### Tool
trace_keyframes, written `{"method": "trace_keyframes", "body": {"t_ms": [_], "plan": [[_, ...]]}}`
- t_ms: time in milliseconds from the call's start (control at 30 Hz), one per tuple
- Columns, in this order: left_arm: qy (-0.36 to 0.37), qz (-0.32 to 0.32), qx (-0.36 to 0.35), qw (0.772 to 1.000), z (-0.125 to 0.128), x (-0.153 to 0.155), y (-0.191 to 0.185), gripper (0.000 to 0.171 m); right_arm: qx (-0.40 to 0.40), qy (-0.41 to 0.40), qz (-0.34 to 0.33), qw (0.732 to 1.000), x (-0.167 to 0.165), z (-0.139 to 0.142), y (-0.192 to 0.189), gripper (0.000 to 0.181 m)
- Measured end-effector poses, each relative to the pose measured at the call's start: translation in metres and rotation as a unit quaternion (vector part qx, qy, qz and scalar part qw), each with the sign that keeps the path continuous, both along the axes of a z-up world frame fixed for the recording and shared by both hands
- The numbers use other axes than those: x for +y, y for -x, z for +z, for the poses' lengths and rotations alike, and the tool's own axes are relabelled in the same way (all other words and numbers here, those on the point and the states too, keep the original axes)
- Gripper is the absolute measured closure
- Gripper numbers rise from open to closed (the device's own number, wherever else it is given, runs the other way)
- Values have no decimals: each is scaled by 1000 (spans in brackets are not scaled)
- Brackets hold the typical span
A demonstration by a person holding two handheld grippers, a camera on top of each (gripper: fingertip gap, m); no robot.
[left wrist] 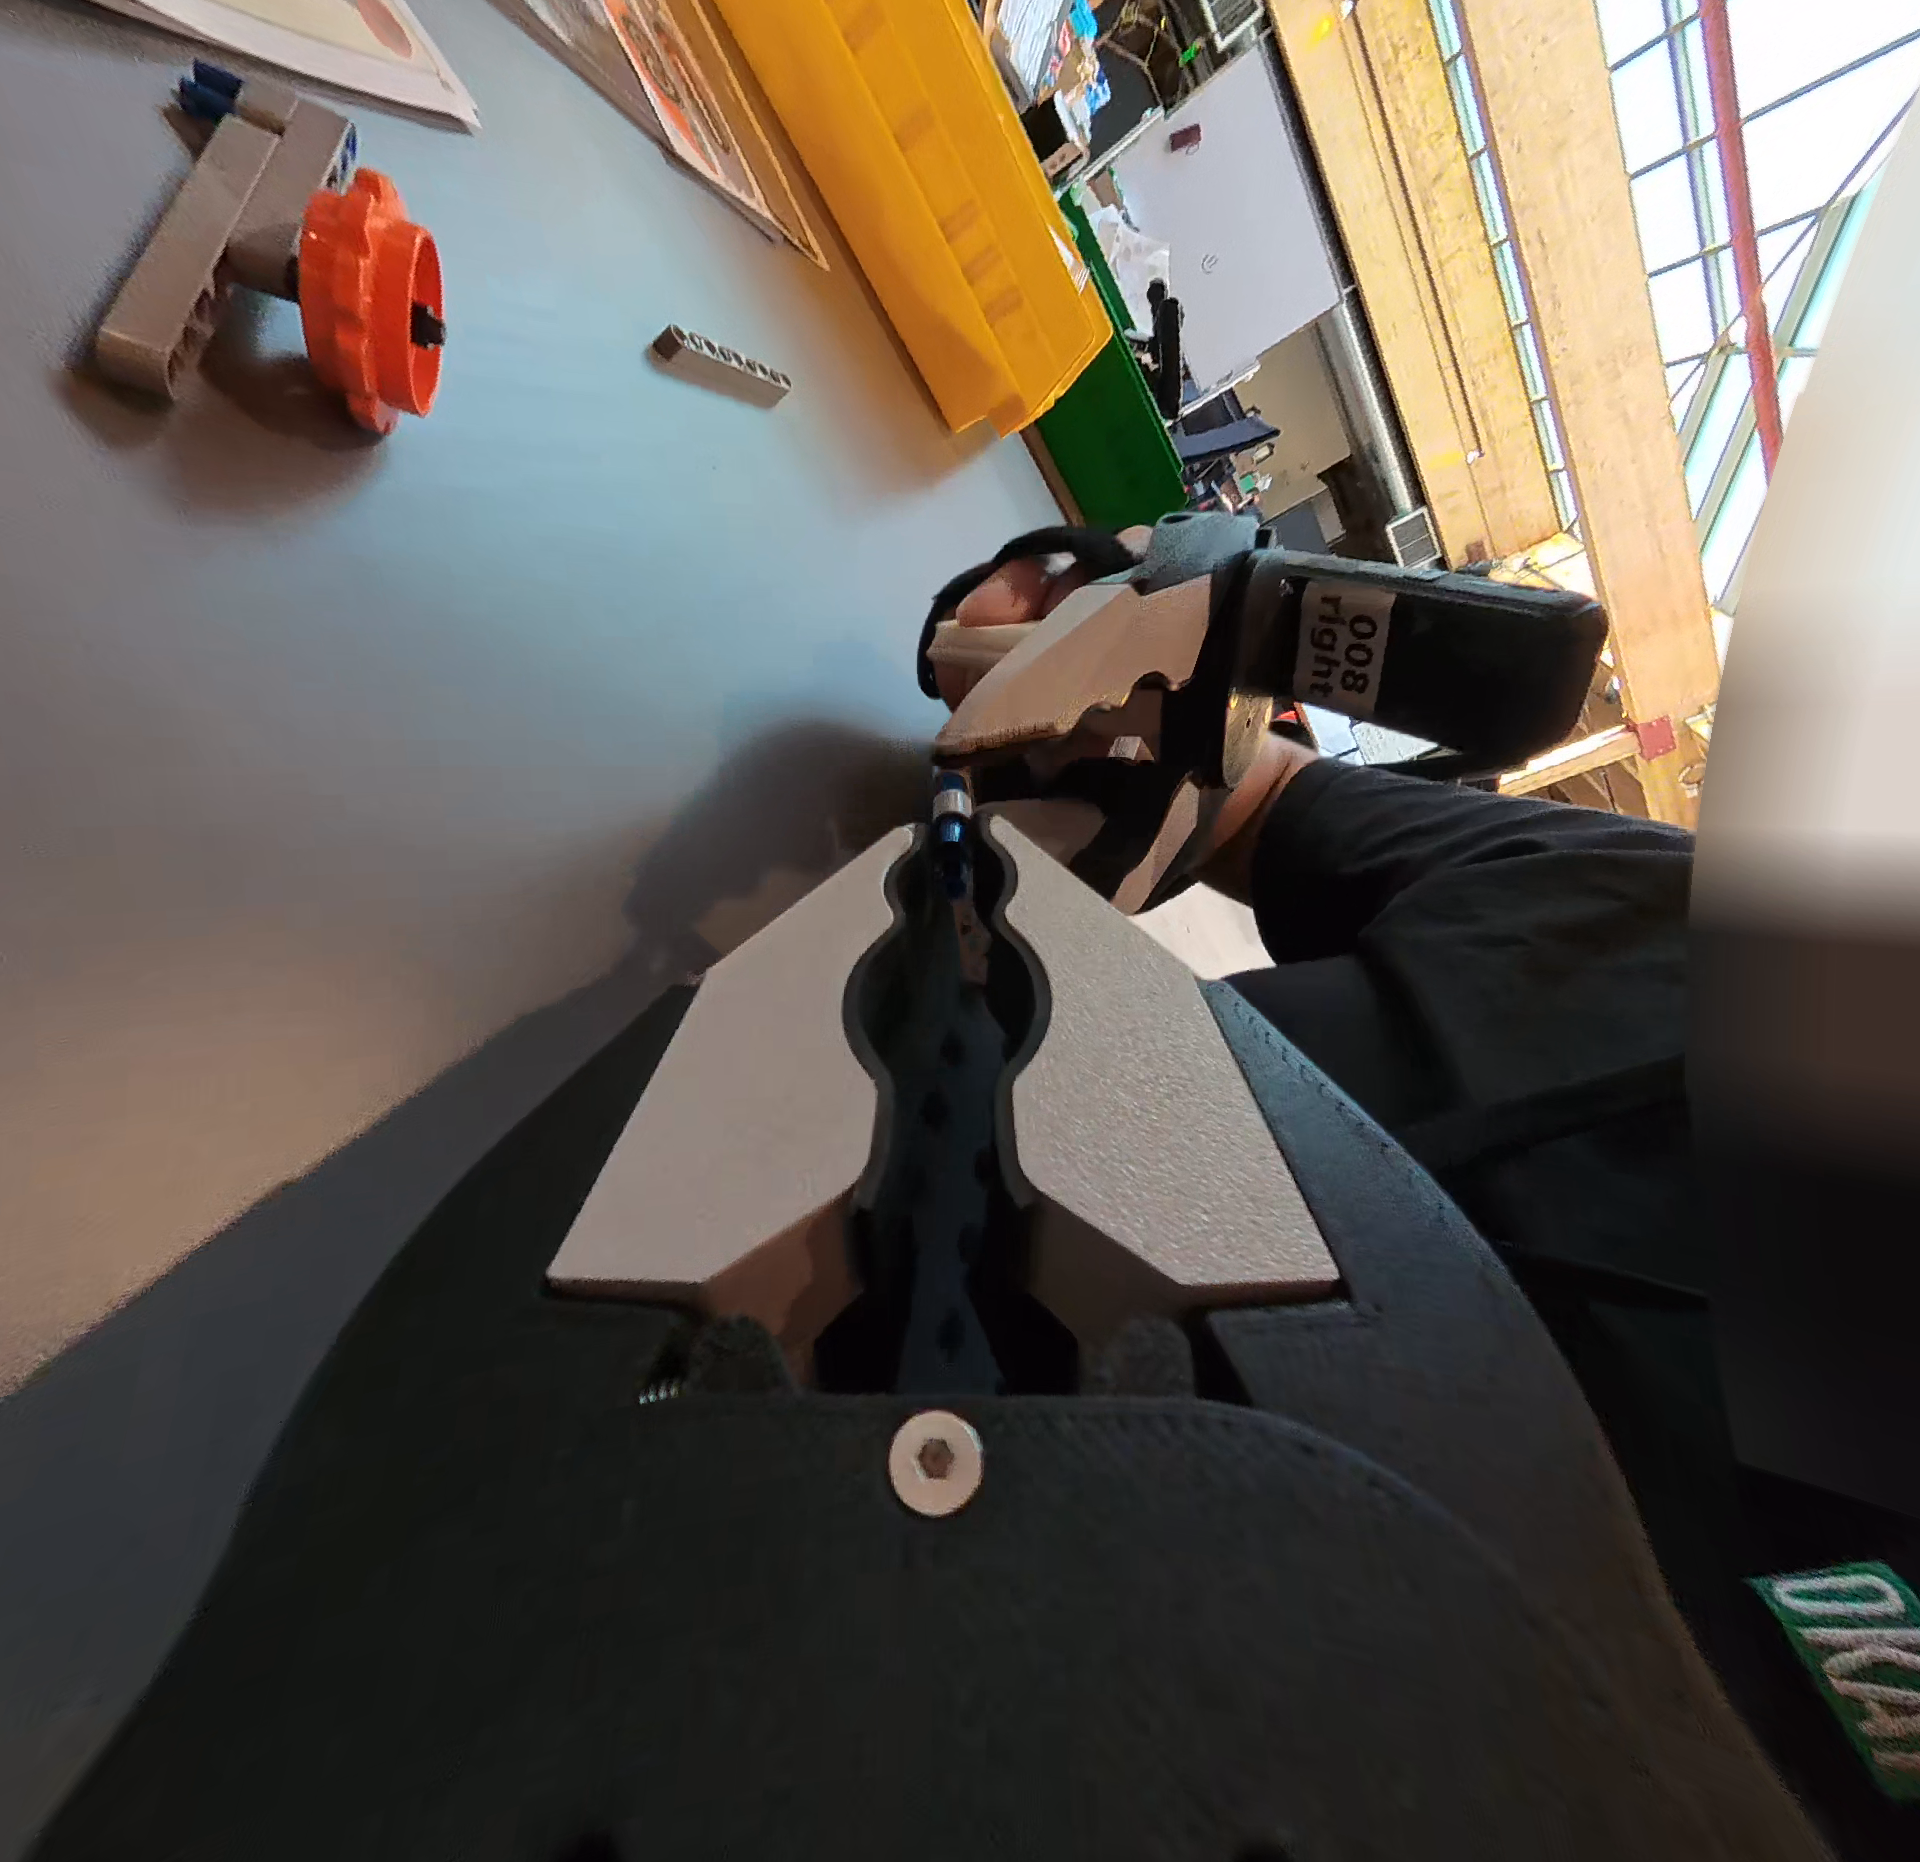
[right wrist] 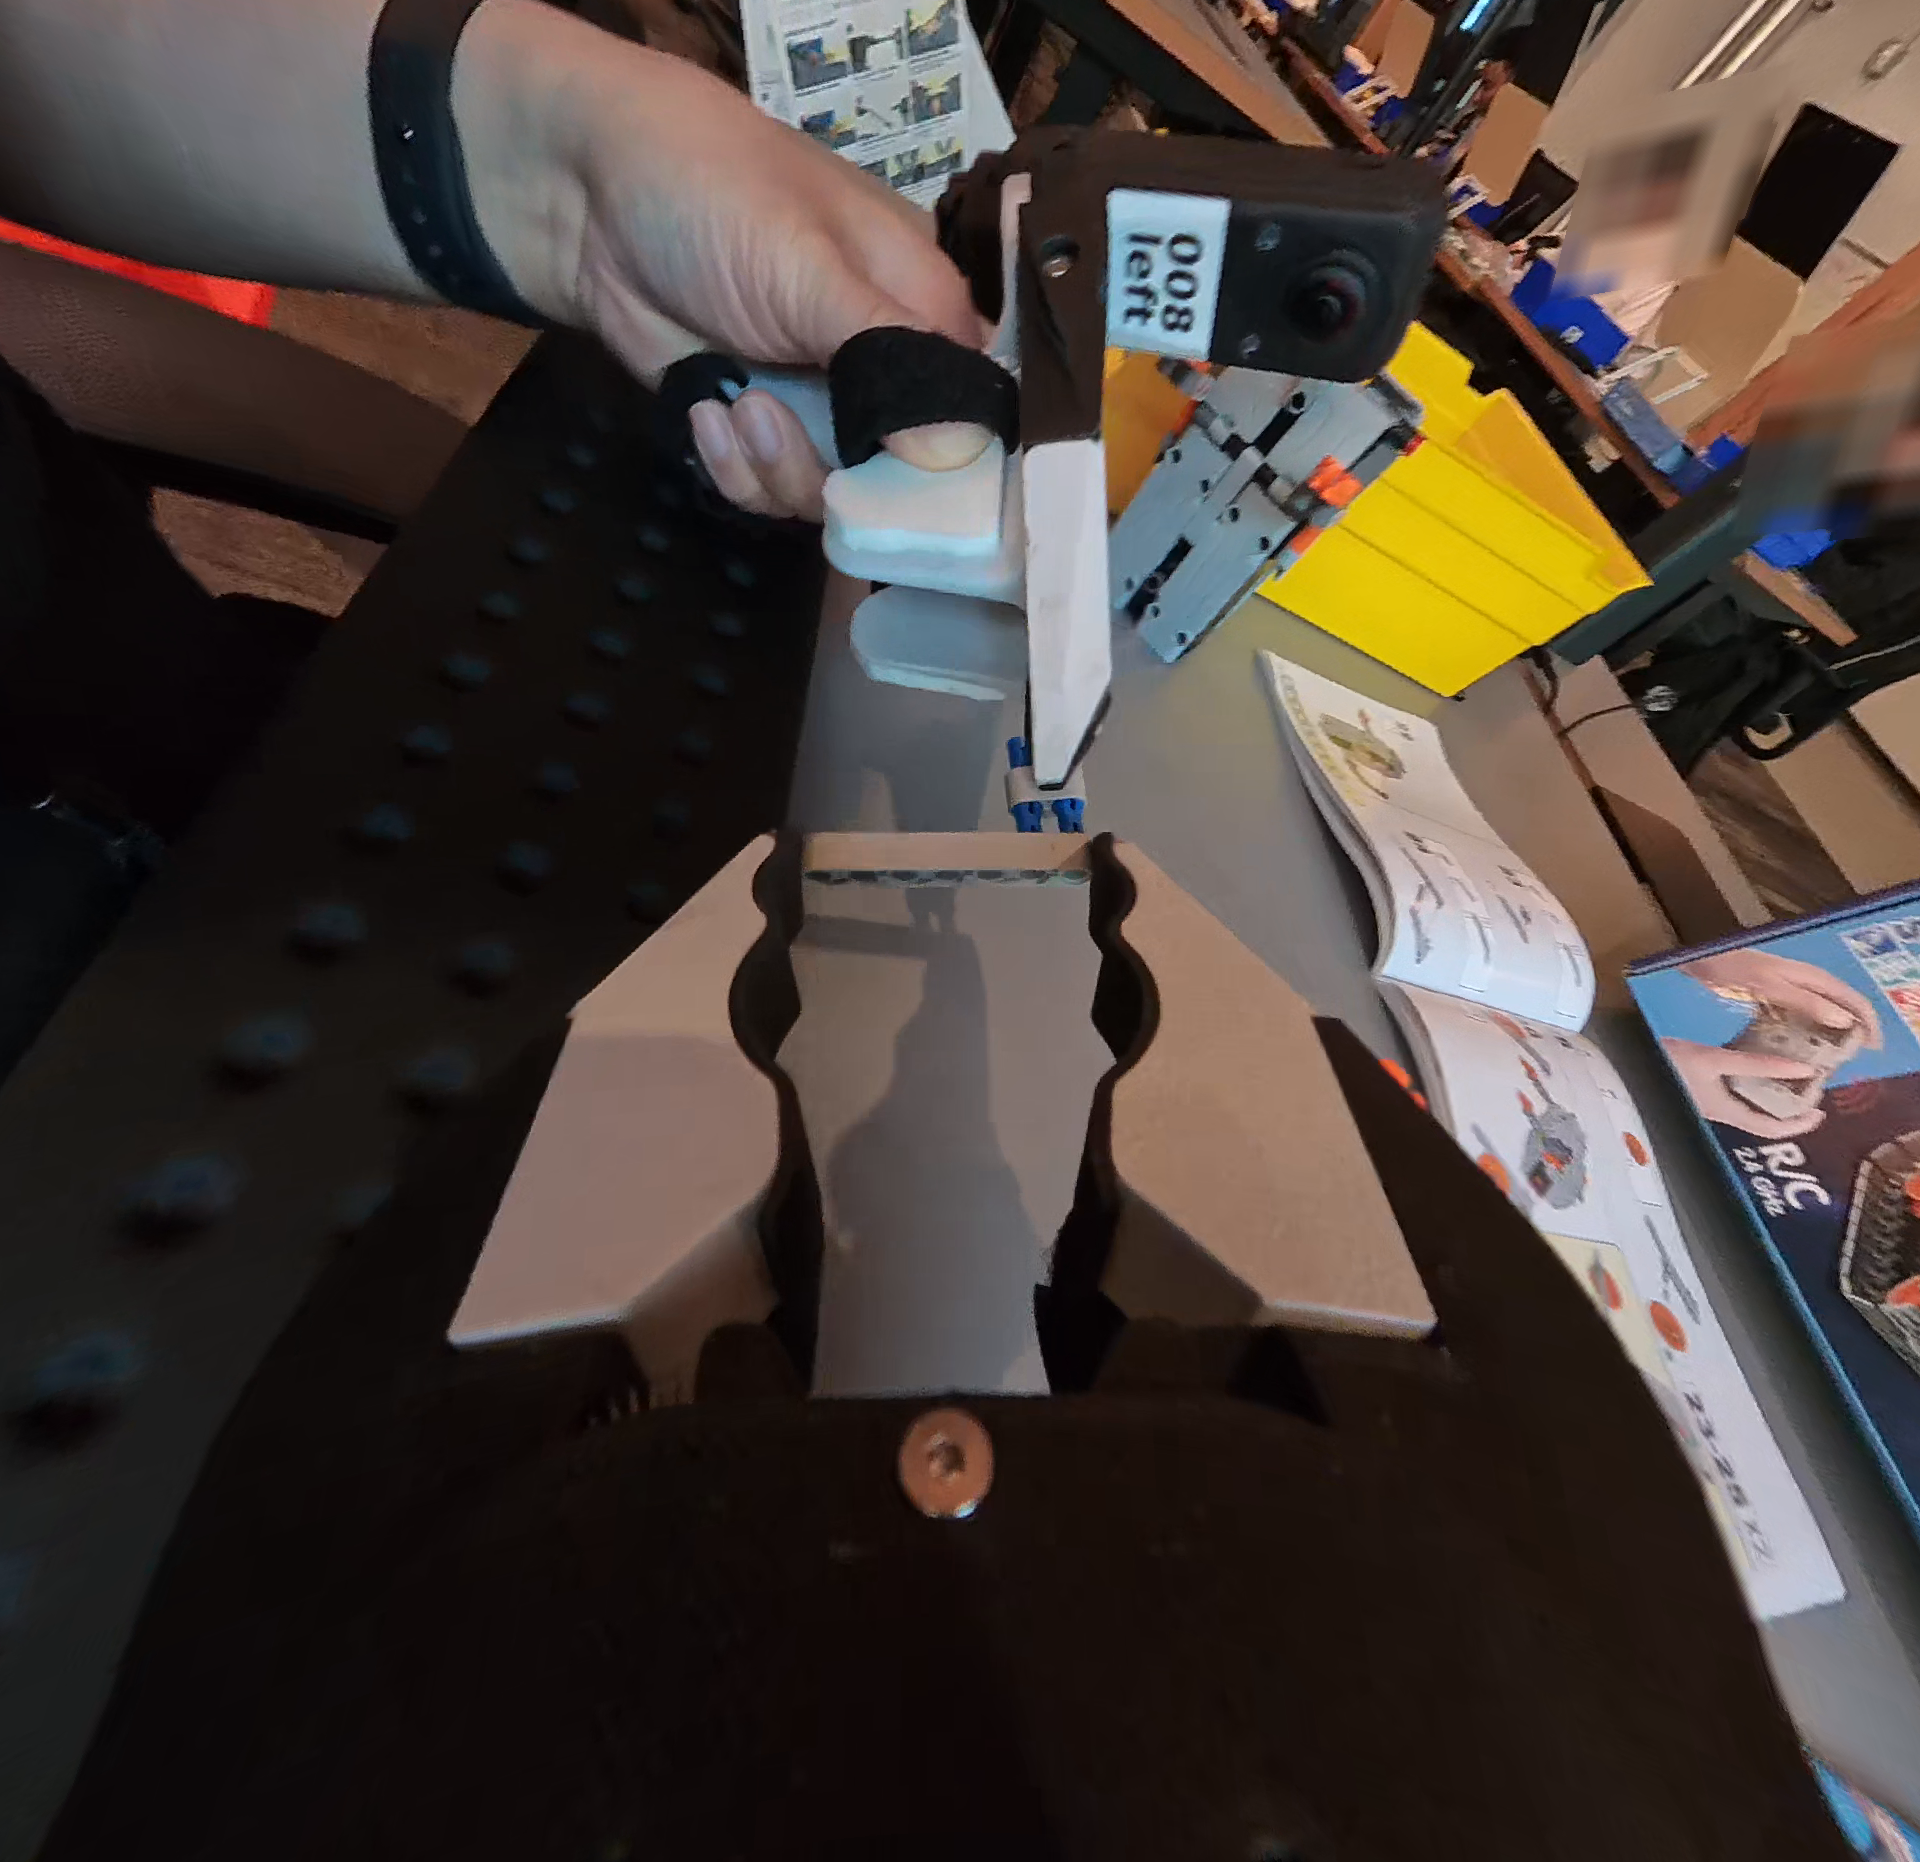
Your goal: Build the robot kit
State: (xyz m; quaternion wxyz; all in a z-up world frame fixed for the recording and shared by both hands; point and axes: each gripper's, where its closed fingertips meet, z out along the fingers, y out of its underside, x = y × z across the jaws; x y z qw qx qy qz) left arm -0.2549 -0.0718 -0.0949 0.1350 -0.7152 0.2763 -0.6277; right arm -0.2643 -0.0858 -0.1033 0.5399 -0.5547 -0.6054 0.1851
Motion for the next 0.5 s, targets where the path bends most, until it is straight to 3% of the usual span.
{"method": "trace_keyframes", "body": {"t_ms": [233,500], "plan": [[31,-35,-8,999,-2,-8,6,166,-2,-5,28,1000,-7,-3,5,128],[34,-31,2,999,-4,-6,3,166,36,56,72,995,-7,-1,1,128]]}}
